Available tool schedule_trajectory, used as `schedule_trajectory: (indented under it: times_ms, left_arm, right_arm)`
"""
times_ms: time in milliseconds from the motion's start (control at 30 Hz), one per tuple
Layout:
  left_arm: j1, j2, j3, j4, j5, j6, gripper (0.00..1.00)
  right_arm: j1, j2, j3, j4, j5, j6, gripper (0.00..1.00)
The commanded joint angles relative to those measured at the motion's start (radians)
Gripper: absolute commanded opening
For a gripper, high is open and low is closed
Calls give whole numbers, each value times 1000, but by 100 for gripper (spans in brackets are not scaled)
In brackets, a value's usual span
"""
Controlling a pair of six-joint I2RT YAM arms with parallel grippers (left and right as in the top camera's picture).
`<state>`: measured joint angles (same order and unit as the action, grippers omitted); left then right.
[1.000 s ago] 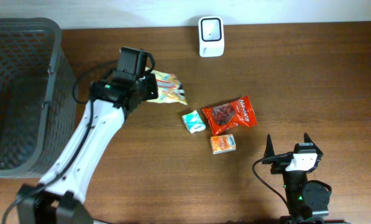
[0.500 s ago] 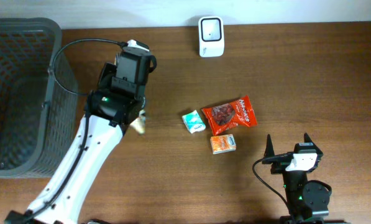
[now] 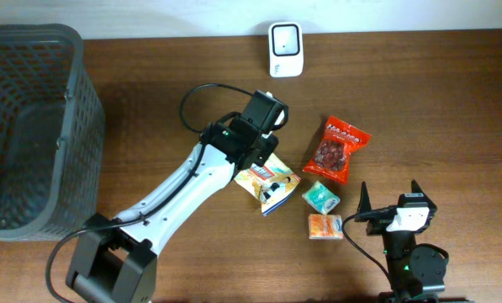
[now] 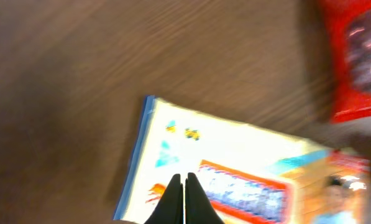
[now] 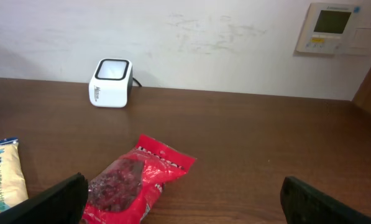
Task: Scan the item barcode
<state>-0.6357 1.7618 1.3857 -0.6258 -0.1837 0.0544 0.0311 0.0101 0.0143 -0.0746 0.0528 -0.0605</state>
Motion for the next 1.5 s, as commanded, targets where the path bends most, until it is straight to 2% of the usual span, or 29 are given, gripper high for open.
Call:
schedule_trajectory:
  times_ms: [0, 100, 200, 233, 300, 400, 733, 767, 867, 900, 1000, 1067, 1133, 1233, 1300, 1333, 1400, 1467]
  left_arm:
    - [2, -6, 26, 5, 74, -44, 0]
    - [14, -16, 85, -21, -16, -43, 0]
    - [40, -45, 137, -82, -42, -68, 38]
    - [57, -59, 139, -104, -41, -119, 70]
    - [105, -69, 139, -153, -3, -191, 99]
    - [198, -68, 139, -196, 209, -196, 99]
    - [224, -66, 90, -289, 246, -196, 99]
    - [224, -66, 80, -294, 259, -196, 99]
    - [224, -66, 70, -293, 259, -196, 99]
    - [224, -66, 70, -293, 259, -196, 99]
    - [224, -66, 70, -294, 259, -196, 99]
    - [224, -66, 70, -294, 259, -196, 99]
    - [224, -66, 70, -294, 259, -196, 99]
    - [224, -66, 70, -293, 259, -196, 99]
    - [224, -66, 70, -293, 259, -196, 99]
    - [224, -66, 70, -293, 259, -196, 99]
    - [224, -66, 70, -295, 259, -196, 99]
    - [224, -66, 70, -295, 259, -196, 99]
  right_arm:
    - [-5, -6, -9, -1, 11, -3, 99]
    - [-5, -6, -9, -1, 12, -3, 98]
    - [-5, -6, -9, -1, 11, -3, 98]
    - [-5, -6, -9, -1, 11, -3, 98]
    - [-5, -6, -9, 0, 11, -3, 98]
    - [-5, -6, -9, -1, 12, -3, 98]
    - [-5, -6, -9, 1, 6, 0, 98]
    - [-5, -6, -9, 5, -46, 34, 98]
    - [-5, -6, -9, 65, -537, 328, 98]
    - [-5, -6, -9, 64, -628, 384, 98]
    - [-5, -6, -9, 202, -667, 489, 98]
    - [-5, -6, -9, 423, -666, 553, 98]
    - [-5, -6, 2, 610, -638, 554, 98]
    - [-6, -1, 109, 628, -498, 581, 98]
    - [-5, 39, 245, 539, -489, 541, 98]
    - [-5, 82, 341, 384, -493, 509, 99]
    - [-5, 190, 508, 56, -542, 335, 98]
    - [-5, 382, 686, -304, -542, 216, 98]
